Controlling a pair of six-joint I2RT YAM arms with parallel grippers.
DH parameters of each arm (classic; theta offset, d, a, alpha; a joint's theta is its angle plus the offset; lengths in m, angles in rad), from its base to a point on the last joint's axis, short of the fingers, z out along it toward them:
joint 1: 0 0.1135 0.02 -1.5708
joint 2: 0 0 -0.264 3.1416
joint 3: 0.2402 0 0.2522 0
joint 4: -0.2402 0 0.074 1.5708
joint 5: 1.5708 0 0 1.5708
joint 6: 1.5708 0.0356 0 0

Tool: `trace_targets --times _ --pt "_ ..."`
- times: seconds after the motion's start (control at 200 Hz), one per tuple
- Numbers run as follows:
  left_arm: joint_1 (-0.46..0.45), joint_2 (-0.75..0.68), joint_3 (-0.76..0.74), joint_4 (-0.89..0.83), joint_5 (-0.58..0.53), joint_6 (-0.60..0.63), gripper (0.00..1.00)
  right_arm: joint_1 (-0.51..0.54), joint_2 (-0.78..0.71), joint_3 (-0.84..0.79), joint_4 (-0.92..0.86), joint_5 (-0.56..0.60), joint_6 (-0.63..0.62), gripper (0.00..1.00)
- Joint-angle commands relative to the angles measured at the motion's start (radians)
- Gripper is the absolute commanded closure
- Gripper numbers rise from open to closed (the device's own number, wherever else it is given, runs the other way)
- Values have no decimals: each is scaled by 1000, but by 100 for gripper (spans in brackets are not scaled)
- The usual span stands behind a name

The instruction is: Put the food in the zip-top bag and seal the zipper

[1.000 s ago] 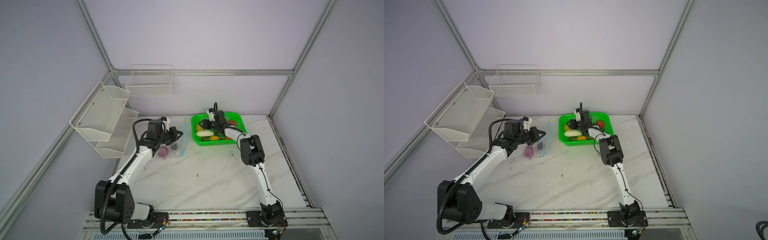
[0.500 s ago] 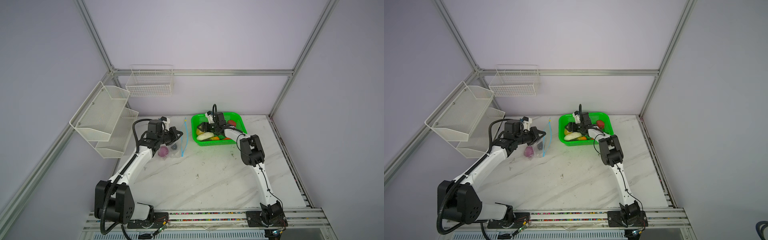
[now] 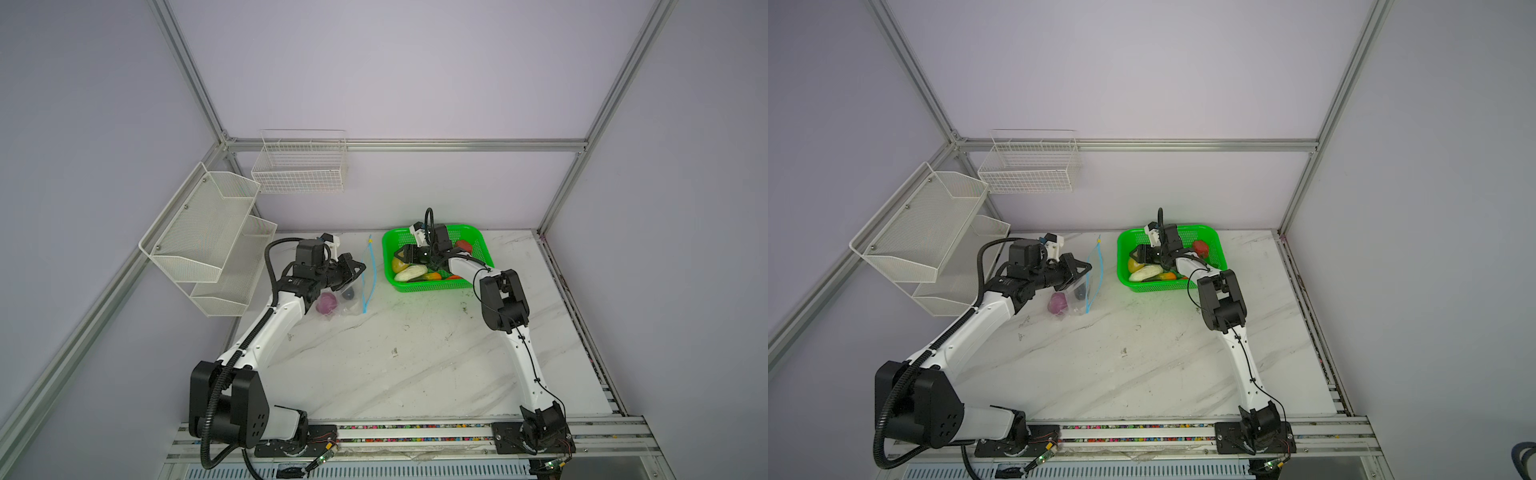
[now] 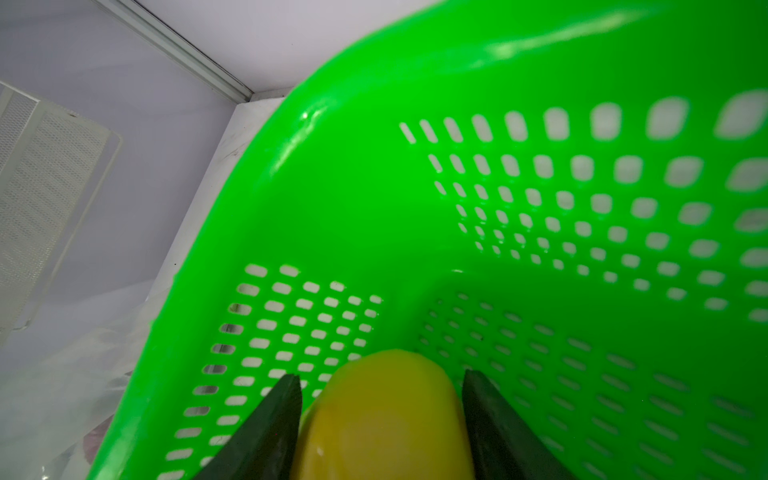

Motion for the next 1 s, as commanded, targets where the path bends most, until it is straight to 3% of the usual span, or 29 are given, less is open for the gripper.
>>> trace_targets --times 0.0,0.405,0.695,0.995 --pt "-8 -31 43 3 -3 29 100 10 -47 -14 8 -57 22 35" --pt "-8 -26 50 4 3 29 100 32 -71 -37 -36 -79 13 28" --pt "-9 -26 49 5 -1 31 100 32 -75 -26 -31 -67 23 42" --pt "-8 -23 48 4 -5 34 100 17 -136 -27 -36 -8 11 49"
